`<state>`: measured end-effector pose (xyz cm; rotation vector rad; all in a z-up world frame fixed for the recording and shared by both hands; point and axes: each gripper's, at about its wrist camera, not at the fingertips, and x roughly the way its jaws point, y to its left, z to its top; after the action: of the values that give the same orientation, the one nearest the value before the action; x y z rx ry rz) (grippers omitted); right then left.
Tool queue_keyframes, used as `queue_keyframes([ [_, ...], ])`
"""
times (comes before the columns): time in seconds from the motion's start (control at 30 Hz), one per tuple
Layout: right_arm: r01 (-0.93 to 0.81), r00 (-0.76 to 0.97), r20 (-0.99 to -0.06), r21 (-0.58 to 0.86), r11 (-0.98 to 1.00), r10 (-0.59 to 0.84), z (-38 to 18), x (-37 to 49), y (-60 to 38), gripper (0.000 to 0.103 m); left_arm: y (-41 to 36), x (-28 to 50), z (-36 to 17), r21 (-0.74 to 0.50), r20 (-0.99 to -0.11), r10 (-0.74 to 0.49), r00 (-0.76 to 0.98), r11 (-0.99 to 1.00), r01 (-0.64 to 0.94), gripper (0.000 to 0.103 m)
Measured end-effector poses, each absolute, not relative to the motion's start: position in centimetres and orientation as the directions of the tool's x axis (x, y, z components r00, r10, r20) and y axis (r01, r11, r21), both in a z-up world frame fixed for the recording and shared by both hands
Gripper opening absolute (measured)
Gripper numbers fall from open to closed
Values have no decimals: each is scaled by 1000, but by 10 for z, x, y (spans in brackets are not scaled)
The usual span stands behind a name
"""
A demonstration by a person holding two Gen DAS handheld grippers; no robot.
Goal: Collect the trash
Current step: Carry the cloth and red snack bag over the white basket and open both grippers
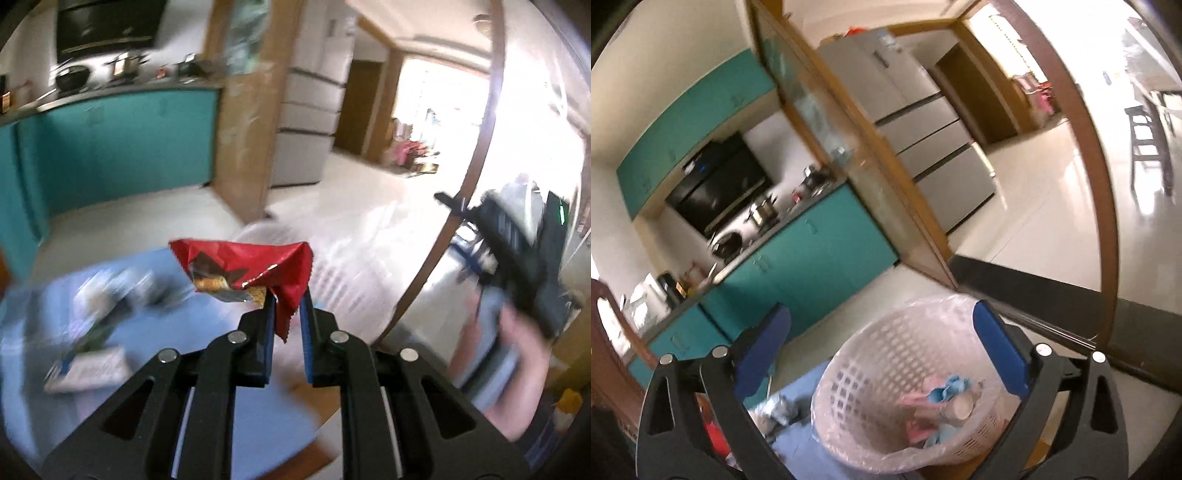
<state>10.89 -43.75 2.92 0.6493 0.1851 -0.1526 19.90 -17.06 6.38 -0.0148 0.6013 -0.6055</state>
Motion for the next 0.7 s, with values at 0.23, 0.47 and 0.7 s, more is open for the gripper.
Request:
queue_keyframes([
  [0.23, 201, 974, -204, 606, 770, -94, 30, 111, -443, 97, -225, 259, 48, -182, -639, -483, 598, 851, 493, 92],
  [0.47, 129, 974, -228, 574, 809, 6, 33, 120, -432, 97, -115, 213, 30, -237, -627, -407, 664, 912, 336, 95],
  [0.7, -74, 928, -309, 395, 916, 209, 42, 125, -348, 97, 7, 133, 23, -114, -532, -155, 833, 987, 111, 100],
])
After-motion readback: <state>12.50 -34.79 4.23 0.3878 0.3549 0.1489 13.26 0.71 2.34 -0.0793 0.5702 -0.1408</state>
